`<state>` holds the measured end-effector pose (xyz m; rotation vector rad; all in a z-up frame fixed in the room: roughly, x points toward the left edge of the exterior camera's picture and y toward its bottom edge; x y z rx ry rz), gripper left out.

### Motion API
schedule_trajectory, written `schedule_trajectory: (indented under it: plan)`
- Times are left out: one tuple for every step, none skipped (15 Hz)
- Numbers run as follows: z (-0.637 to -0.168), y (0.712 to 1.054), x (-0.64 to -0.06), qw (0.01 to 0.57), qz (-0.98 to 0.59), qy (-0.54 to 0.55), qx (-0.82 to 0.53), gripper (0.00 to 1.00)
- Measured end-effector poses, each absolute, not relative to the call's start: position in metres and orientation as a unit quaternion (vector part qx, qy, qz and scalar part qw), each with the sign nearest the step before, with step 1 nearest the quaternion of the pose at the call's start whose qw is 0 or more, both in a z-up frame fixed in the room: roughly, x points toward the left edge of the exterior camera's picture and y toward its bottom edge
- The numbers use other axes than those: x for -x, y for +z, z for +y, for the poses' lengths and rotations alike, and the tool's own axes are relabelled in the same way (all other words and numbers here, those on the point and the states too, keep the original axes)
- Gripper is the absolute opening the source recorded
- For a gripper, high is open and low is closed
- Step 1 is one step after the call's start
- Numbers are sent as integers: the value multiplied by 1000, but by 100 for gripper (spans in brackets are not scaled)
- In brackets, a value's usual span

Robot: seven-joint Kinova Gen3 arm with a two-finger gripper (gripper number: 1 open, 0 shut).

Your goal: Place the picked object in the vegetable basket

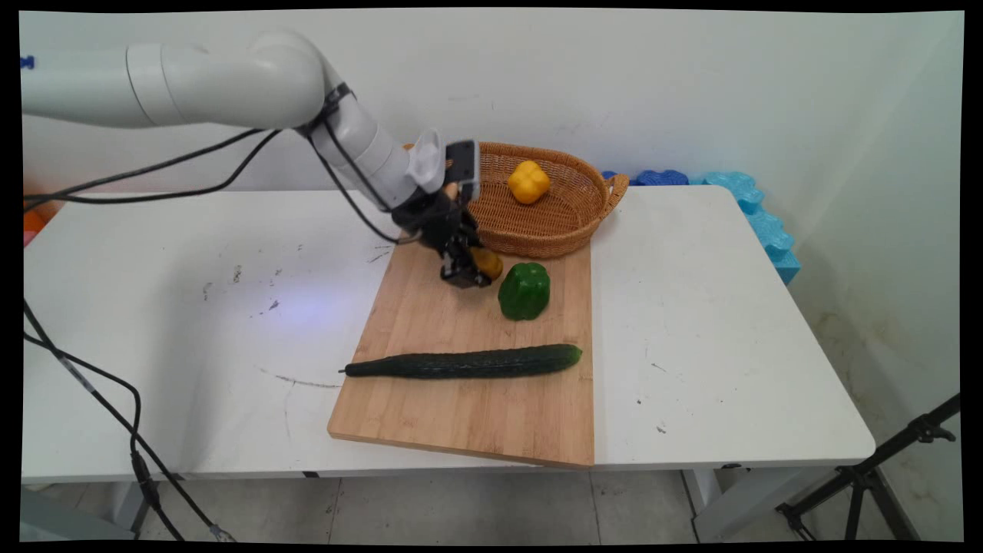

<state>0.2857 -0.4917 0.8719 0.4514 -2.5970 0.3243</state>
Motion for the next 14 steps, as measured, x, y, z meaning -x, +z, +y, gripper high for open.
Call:
schedule_trajectory:
  plan:
    - [-495, 878, -283, 246, -946, 122, -175, 0]
    - [-498, 885, -281, 251, -941, 126, -186, 0]
    - [-503, 892, -278, 257, -937, 130, -197, 0]
    - [-507, 898, -275, 262, -933, 134, -206, 0]
    - [-511, 904, -273, 268, -929, 138, -216, 0]
    - [-517, 910, -271, 273, -924, 142, -226, 0]
    - [-521, 914, -268, 277, -921, 146, -233, 0]
    - [-527, 919, -266, 281, -917, 150, -241, 0]
    - [-532, 922, -264, 284, -914, 154, -245, 0]
    - [-535, 924, -263, 286, -913, 157, -247, 0]
    - [-542, 925, -260, 288, -910, 161, -250, 0]
    - [-547, 926, -258, 288, -909, 164, -251, 0]
    - [-551, 925, -257, 288, -909, 167, -251, 0]
    - [-557, 924, -255, 288, -908, 170, -250, 0]
